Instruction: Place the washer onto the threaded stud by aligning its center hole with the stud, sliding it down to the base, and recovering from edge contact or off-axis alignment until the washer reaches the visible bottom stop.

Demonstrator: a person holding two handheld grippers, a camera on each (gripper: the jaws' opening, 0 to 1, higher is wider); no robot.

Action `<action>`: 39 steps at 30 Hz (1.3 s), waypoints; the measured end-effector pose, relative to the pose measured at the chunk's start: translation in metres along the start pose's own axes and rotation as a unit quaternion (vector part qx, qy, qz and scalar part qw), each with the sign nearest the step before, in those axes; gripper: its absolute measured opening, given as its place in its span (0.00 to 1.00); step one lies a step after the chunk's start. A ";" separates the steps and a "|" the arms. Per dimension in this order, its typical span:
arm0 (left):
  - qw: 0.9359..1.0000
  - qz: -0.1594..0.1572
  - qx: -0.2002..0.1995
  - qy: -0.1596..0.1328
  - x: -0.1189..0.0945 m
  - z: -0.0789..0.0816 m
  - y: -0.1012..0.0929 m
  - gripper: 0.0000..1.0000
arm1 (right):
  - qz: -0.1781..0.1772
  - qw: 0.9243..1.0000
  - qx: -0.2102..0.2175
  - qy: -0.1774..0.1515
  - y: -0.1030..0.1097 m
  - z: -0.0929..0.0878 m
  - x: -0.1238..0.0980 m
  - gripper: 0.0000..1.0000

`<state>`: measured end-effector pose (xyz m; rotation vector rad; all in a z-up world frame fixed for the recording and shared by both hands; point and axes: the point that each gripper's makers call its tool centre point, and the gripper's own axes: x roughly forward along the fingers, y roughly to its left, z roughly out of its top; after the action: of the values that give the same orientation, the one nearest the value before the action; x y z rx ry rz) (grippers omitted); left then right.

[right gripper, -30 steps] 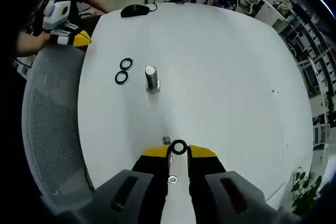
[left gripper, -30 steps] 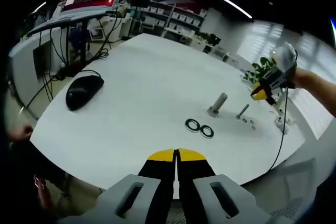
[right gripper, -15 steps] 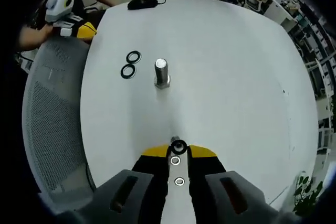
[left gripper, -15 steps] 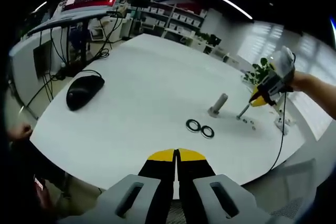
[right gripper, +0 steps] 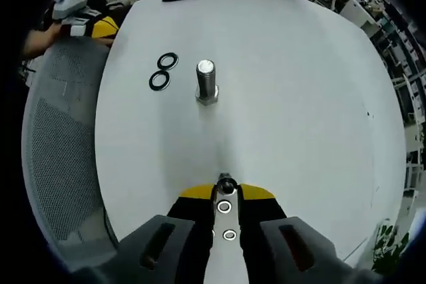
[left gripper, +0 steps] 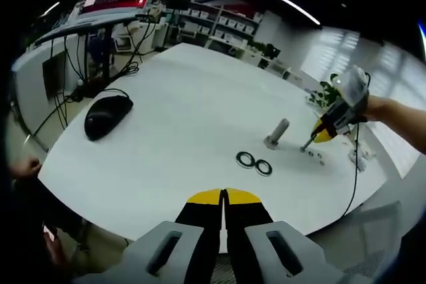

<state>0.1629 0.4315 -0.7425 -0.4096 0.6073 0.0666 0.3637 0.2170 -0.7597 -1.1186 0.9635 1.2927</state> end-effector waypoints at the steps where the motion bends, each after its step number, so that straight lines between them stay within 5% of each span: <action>1: 1.000 -0.001 0.000 0.000 0.000 0.000 0.000 0.00 | 0.000 1.000 0.000 0.001 0.000 0.000 0.002 0.14; 18: 1.000 -0.003 -0.001 0.001 0.001 -0.001 0.002 0.00 | 0.016 0.999 0.002 0.029 0.002 -0.015 0.034 0.20; 39: 1.000 0.000 0.000 0.005 0.001 -0.002 0.003 0.00 | 0.005 0.998 0.068 -0.003 0.013 -0.037 0.020 0.25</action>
<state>0.1622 0.4332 -0.7460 -0.4095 0.6175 0.0653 0.3547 0.1850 -0.7878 -1.0051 1.0376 1.2197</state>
